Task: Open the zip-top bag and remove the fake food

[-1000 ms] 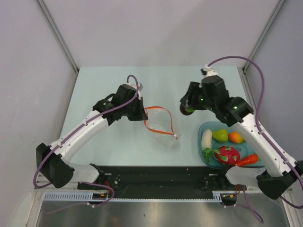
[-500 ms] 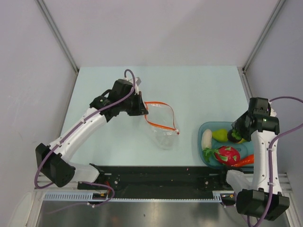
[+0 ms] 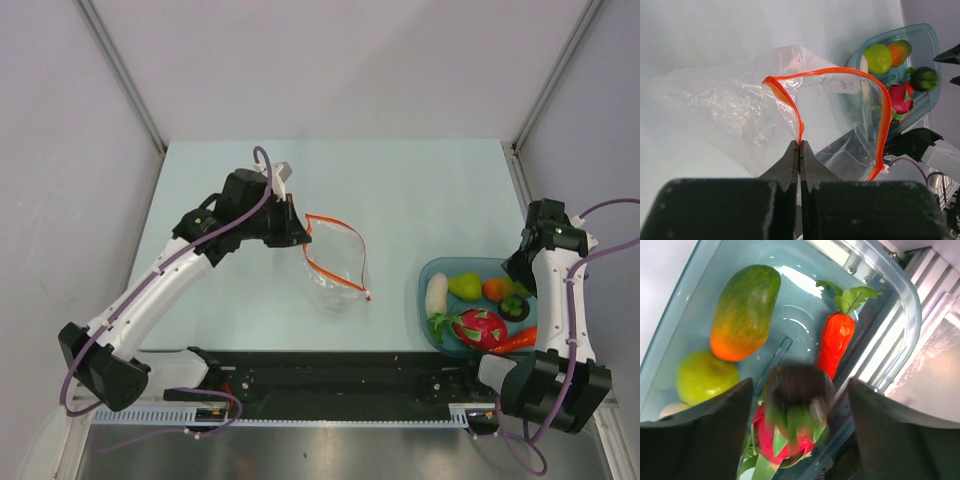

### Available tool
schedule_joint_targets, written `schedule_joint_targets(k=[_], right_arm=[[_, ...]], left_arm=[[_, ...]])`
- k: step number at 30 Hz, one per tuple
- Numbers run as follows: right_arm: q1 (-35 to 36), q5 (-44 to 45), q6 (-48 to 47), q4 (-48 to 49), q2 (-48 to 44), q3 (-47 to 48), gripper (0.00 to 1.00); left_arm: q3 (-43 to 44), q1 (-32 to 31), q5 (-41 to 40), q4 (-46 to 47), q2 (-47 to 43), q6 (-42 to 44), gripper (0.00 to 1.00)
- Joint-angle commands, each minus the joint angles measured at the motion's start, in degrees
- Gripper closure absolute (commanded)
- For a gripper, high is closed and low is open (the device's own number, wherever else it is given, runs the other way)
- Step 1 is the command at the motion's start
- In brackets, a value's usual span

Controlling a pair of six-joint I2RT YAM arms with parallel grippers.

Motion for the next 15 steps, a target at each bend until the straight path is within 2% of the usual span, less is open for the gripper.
schedule_joint_targets(k=[1,2,8,11,12,15], right_arm=[[-0.5,1.0,-1.6,1.9,-0.8,2.9,0.09],[-0.5,0.6,-1.8,2.2,-1.0,2.8,0.03],[-0.4,-1.8,-2.6,2.3,-1.1,3.5,0.00],[-0.2,-6.6,-2.7,4.0,-1.8,2.5,0.00],[0.5,-9.3,-2.6,4.6,-2.0,2.3,0.00],[4.7,-12.1,-1.4,4.6,-3.1,1.6,0.00]], left_arm=[[0.1,0.4,1.9,0.0,-2.2,0.6,1.00],[-0.5,0.4,1.6,-0.1,-2.6,0.6,1.00],[-1.6,0.4,1.8,0.1,-1.9,0.9,1.00],[0.6,0.4,0.1,-0.7,0.6,1.1,1.00],[1.8,0.5,-1.2,-2.8,1.3,1.1,1.00],[7.1,1.1,-11.7,-8.7,3.9,0.3,1.00]])
